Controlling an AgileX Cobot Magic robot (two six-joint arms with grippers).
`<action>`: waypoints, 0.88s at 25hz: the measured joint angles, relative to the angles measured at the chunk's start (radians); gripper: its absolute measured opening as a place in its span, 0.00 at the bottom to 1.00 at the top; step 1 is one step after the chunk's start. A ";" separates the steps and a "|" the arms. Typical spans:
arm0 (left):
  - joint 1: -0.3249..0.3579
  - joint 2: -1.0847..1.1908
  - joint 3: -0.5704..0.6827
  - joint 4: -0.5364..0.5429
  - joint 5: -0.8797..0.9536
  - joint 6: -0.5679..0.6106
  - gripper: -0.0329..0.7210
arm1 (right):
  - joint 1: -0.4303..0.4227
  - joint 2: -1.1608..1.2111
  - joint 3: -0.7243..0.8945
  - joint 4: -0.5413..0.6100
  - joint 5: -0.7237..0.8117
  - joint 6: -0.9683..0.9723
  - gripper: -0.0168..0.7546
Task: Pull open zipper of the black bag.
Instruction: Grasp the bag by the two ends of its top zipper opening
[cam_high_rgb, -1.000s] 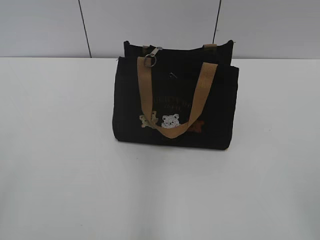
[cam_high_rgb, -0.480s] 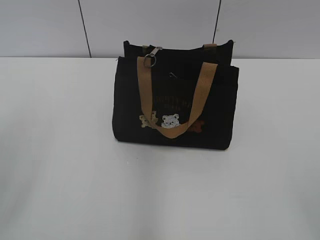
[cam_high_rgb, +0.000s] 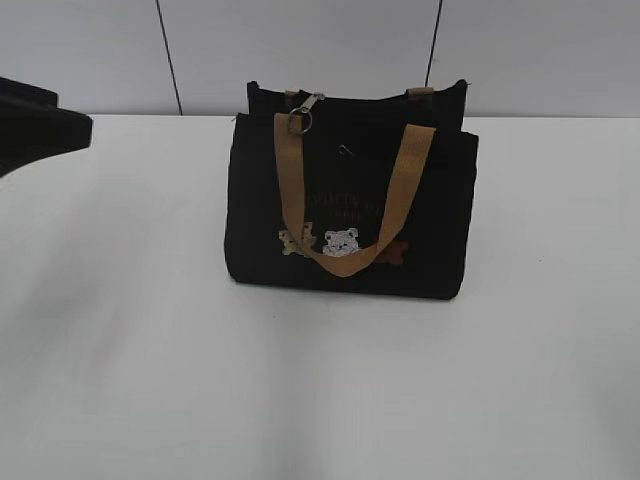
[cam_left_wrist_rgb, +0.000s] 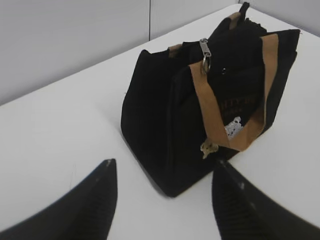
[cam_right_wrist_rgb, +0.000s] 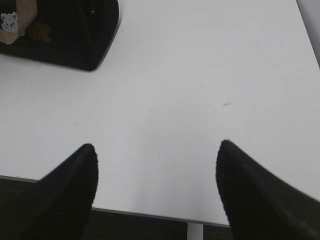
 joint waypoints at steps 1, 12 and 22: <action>0.000 0.043 0.000 -0.055 0.010 0.083 0.64 | 0.000 0.000 0.000 0.000 0.000 0.000 0.74; 0.000 0.511 -0.090 -0.337 0.253 0.477 0.72 | 0.000 0.000 0.000 0.000 0.000 0.000 0.74; -0.109 0.787 -0.283 -0.346 0.285 0.479 0.75 | 0.000 0.000 0.000 0.000 0.000 0.000 0.74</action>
